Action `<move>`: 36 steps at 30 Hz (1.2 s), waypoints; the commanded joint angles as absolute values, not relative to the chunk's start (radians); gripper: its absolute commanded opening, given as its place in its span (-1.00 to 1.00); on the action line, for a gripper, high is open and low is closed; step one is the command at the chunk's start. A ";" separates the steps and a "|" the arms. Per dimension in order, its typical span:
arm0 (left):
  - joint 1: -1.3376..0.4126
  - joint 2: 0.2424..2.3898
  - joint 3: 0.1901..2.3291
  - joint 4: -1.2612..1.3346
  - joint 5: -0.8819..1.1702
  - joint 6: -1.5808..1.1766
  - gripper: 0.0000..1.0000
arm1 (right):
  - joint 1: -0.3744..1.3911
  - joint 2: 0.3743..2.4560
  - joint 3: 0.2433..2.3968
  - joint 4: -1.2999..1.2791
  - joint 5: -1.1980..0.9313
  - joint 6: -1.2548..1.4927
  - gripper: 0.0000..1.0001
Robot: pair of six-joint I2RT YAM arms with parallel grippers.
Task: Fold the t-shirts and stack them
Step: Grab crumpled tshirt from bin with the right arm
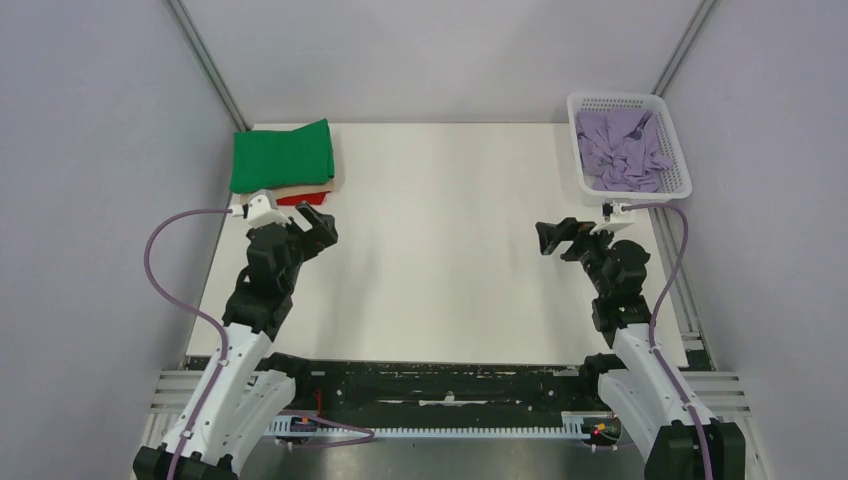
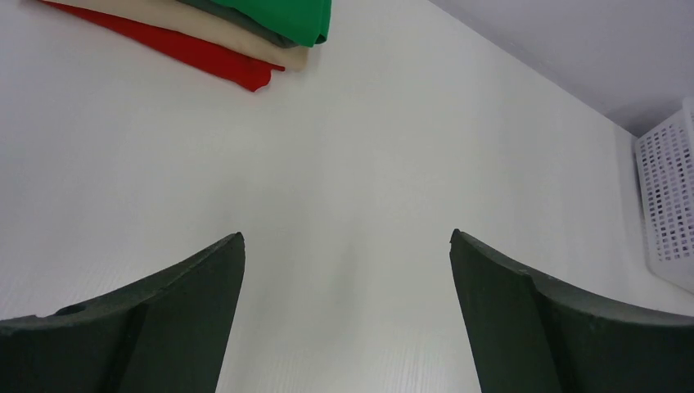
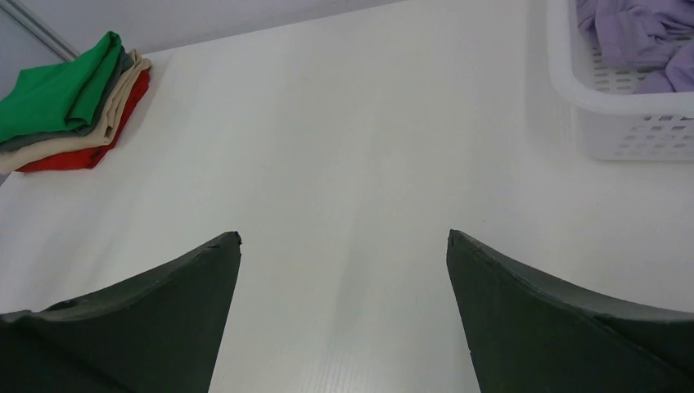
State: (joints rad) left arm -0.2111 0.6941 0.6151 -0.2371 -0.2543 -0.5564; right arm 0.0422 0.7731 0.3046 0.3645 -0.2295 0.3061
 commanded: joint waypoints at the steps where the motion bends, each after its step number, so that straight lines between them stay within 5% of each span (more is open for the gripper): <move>1: -0.210 0.677 0.631 -0.225 -0.256 -0.583 0.99 | 0.043 0.763 0.317 0.416 -0.143 0.308 0.96; 7: -0.210 0.675 0.634 -0.230 -0.264 -0.577 0.99 | 0.043 0.873 0.498 0.364 -0.084 0.133 0.96; 14: -0.210 0.677 0.639 -0.235 -0.280 -0.571 0.99 | 0.009 1.213 0.876 0.180 0.246 0.091 0.97; 24: -0.210 0.703 0.642 -0.234 -0.319 -0.570 0.99 | -0.126 1.834 1.501 0.040 0.237 0.198 0.97; 36: -0.210 0.793 0.650 -0.195 -0.334 -0.577 0.99 | -0.220 2.282 1.799 0.240 0.286 0.358 0.96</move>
State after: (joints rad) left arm -0.2111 0.7673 0.6155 -0.2329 -0.3012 -0.5564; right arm -0.2104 2.1857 1.6699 0.1558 0.2630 0.2974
